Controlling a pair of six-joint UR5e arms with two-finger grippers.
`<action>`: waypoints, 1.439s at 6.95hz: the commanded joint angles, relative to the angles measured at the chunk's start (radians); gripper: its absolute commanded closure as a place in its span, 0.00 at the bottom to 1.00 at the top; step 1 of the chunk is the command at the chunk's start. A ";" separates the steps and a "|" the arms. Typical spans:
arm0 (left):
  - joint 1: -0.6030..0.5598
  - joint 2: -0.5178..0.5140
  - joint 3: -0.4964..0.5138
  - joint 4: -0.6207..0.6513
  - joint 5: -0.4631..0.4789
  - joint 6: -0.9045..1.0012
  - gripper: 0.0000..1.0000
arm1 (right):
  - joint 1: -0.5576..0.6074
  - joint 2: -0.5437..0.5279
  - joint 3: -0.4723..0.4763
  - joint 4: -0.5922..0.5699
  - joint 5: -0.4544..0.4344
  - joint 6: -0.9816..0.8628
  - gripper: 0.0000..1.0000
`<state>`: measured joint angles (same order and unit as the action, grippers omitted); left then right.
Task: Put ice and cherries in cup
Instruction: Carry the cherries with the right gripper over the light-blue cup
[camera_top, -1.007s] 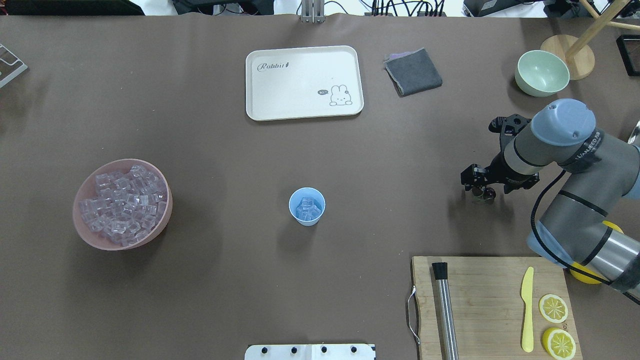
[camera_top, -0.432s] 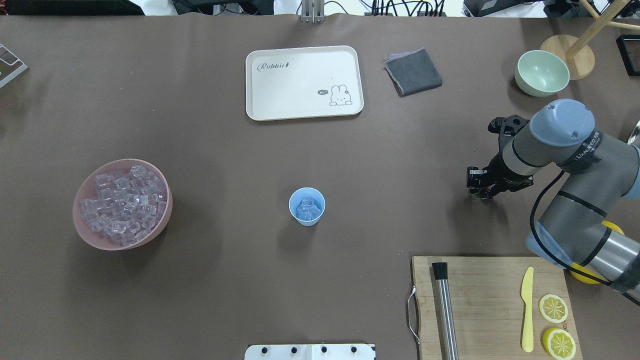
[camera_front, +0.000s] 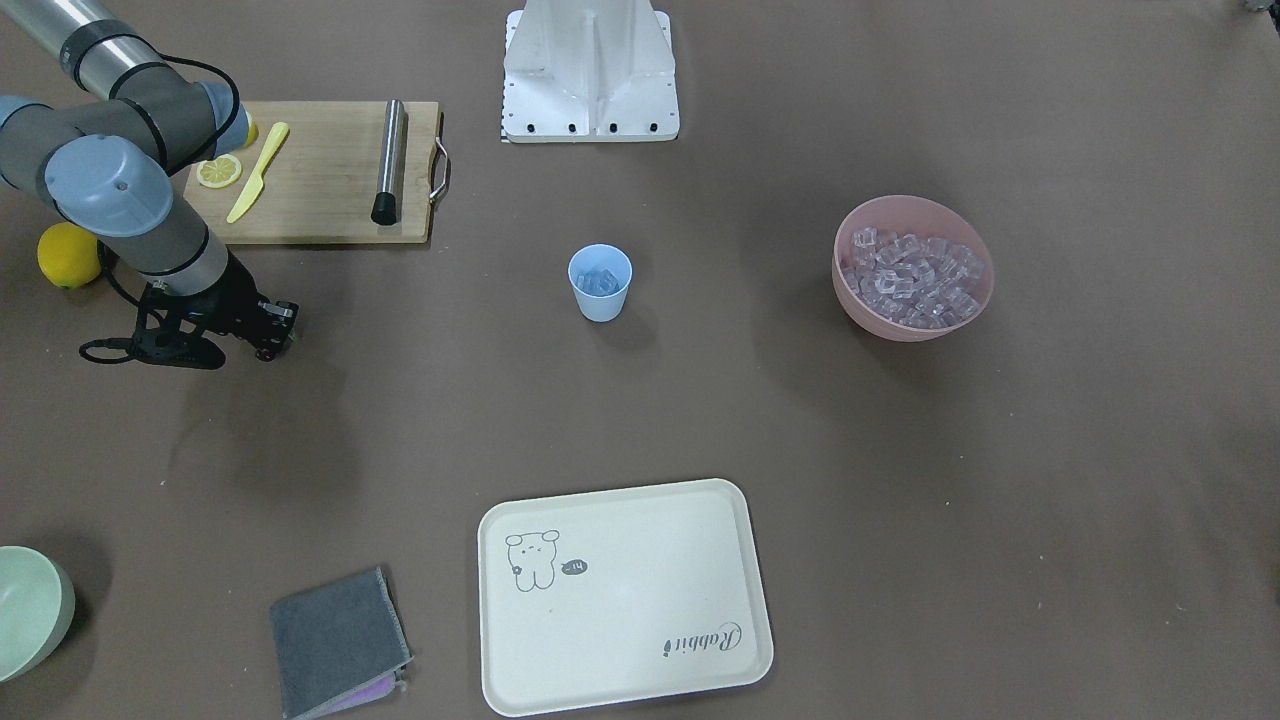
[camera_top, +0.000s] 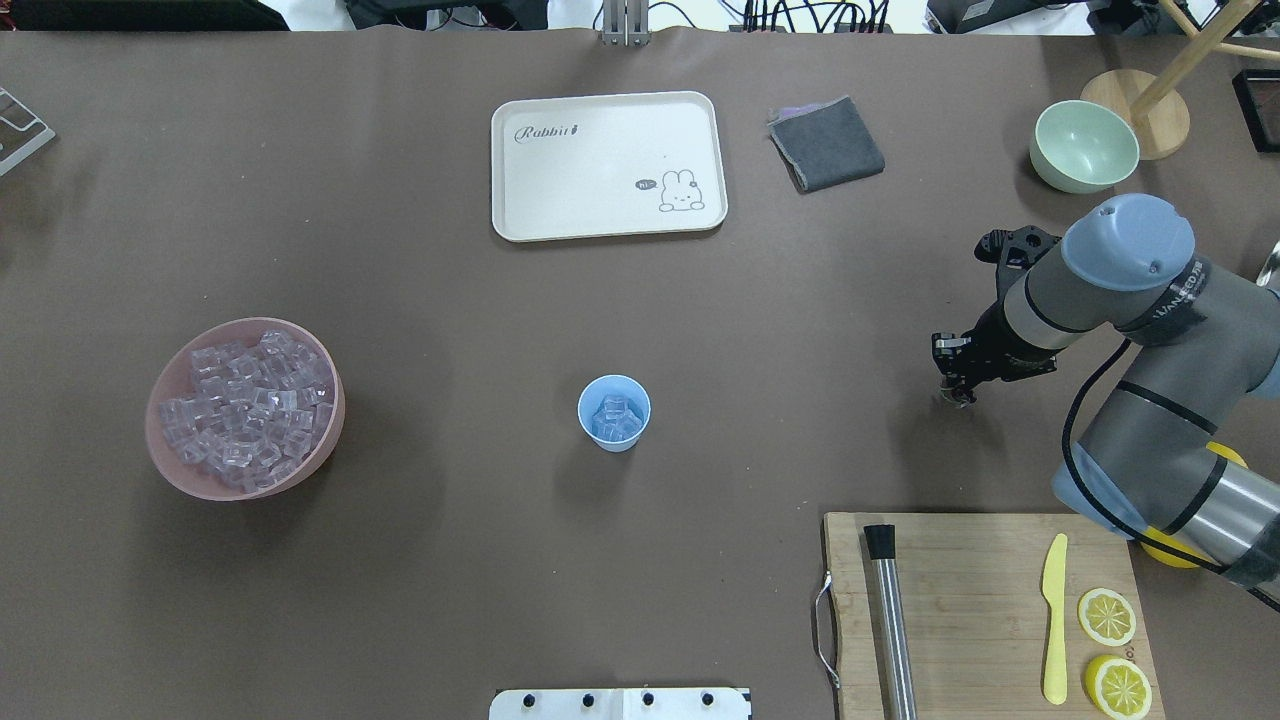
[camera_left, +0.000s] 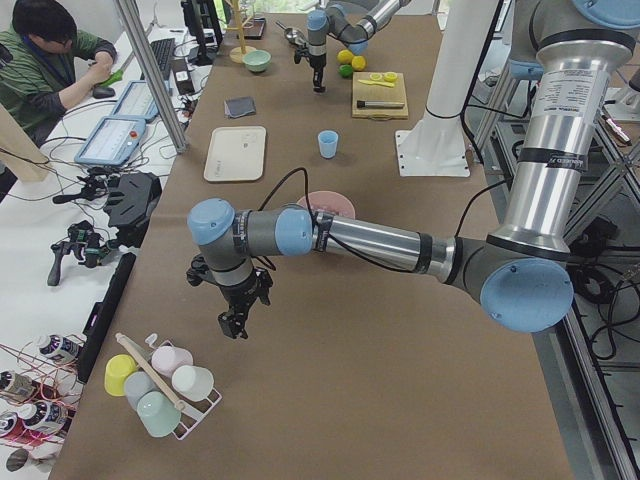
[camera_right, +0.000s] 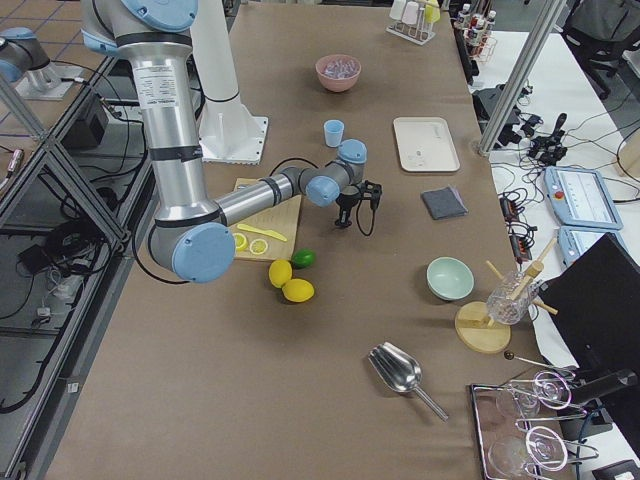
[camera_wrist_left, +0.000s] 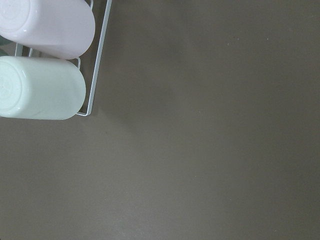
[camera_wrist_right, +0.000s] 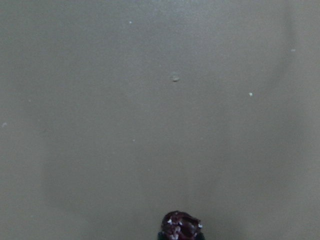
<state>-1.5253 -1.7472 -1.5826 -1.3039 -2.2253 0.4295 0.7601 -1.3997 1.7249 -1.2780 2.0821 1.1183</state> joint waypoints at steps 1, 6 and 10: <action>0.001 0.000 -0.002 0.002 0.000 -0.002 0.03 | 0.002 0.017 0.036 -0.009 0.054 0.049 1.00; 0.002 -0.006 0.010 0.000 -0.004 -0.014 0.03 | 0.024 0.217 0.062 -0.007 0.133 0.312 1.00; 0.004 -0.008 0.073 0.006 -0.073 -0.015 0.03 | -0.096 0.355 0.074 -0.006 0.122 0.480 1.00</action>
<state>-1.5228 -1.7559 -1.5222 -1.2991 -2.2895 0.4144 0.7153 -1.0701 1.7971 -1.2874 2.2072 1.5706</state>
